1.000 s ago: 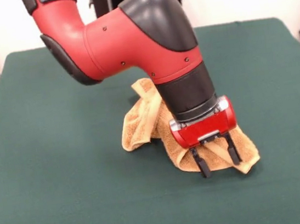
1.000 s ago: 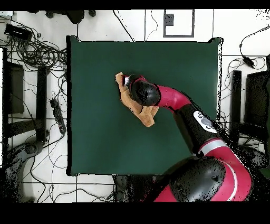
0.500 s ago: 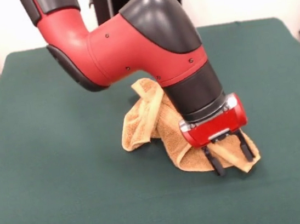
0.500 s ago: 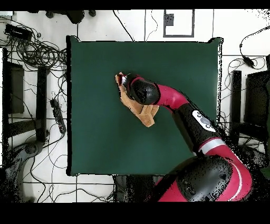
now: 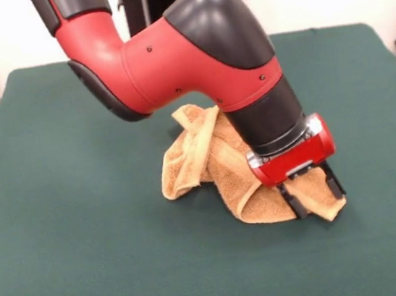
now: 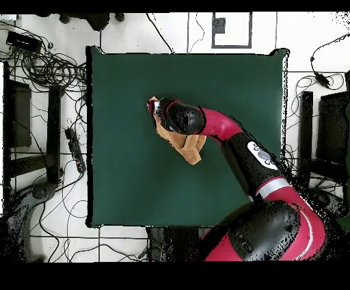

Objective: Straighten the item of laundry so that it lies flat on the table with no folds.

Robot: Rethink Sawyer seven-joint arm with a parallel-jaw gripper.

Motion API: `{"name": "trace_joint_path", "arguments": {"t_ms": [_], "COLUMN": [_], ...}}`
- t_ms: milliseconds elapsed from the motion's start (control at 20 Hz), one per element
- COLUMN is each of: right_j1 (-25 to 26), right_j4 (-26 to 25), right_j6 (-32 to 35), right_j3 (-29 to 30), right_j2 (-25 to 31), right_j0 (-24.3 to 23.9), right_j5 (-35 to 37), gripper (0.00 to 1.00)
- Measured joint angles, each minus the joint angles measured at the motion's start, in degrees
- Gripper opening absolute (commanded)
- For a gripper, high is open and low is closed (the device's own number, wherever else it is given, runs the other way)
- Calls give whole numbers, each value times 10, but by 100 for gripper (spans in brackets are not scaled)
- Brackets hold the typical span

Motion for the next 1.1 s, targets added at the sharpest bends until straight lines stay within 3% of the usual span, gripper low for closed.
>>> {"name": "trace_joint_path", "arguments": {"t_ms": [400, 450, 1100], "right_j1": [-6, -7, -6], "right_j4": [0, 0, -19], "right_j6": [0, 0, 0], "right_j3": [-27, -36, -53], "right_j2": [-13, -19, -26], "right_j0": [38, 53, 79], "right_j5": [76, 104, 147], "gripper": [100, 0, 0]}}
